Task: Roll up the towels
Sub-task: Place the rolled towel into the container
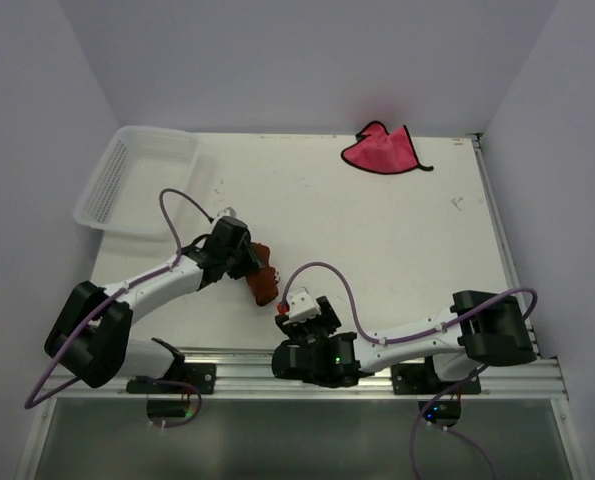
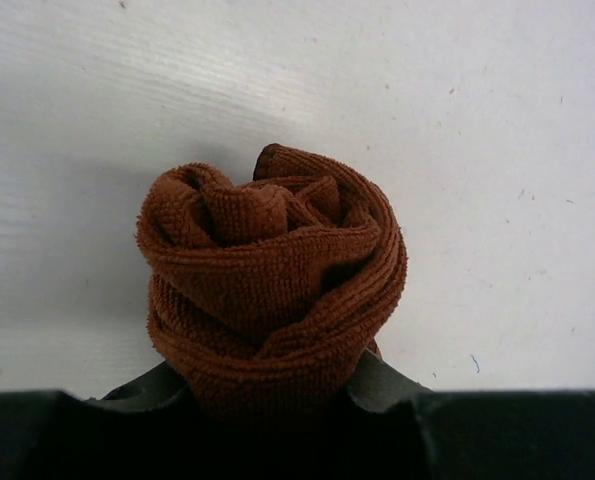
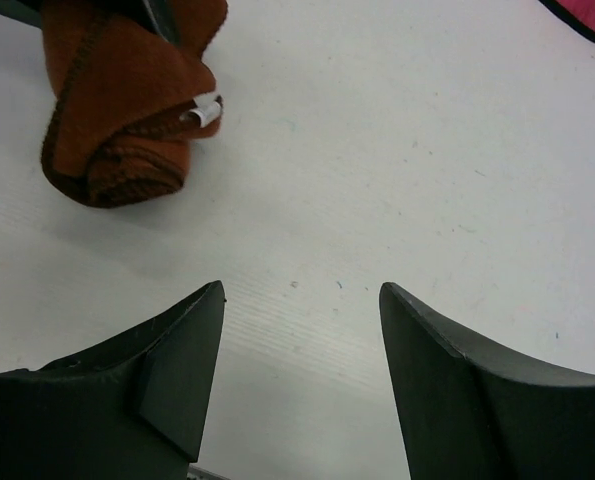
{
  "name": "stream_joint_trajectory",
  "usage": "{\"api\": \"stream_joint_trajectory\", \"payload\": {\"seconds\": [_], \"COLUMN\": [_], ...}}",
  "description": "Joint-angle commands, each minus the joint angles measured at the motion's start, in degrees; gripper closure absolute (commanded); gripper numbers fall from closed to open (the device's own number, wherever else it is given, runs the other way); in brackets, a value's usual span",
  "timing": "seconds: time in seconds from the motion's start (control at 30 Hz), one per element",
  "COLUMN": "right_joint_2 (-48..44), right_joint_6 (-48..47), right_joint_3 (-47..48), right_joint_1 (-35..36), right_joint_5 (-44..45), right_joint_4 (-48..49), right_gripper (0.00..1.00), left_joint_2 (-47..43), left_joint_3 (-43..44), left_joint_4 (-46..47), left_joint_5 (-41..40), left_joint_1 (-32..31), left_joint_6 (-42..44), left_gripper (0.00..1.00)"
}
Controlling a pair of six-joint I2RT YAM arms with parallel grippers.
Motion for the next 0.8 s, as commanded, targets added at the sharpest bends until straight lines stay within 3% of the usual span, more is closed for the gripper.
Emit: {"api": "stream_joint_trajectory", "payload": {"seconds": [0.0,0.33,0.47,0.57,0.77], "right_joint_2": [-2.97,-5.78,-6.49,-7.45,-11.4], "right_joint_6": [8.53,11.7,12.49,12.5,10.04], "right_joint_3": [-1.38,-3.23,-3.84,-4.2,-6.74], "right_joint_1": [0.19,0.19,0.1,-0.16,-3.14], "right_joint_5": [4.12,5.08,5.17,4.47,0.18], "right_joint_4": [-6.16,-9.16,-10.65,-11.18,-8.64], "right_gripper": [0.33,0.33,0.33,0.32,0.32], "left_joint_2": [-2.04,-3.8,-1.61,2.16,9.45], "left_joint_3": [3.44,14.51,23.27,31.53,44.55], "left_joint_4": [-2.21,-10.91,-12.58,-16.0,-15.83], "left_joint_5": [-2.55,-13.36,-17.3,-21.79,-21.62], "left_joint_1": [2.0,6.39,9.99,13.76,25.63], "left_joint_6": [4.43,11.46,17.34,22.09,34.4], "left_gripper": [1.0,1.0,1.0,1.0,1.0]}}
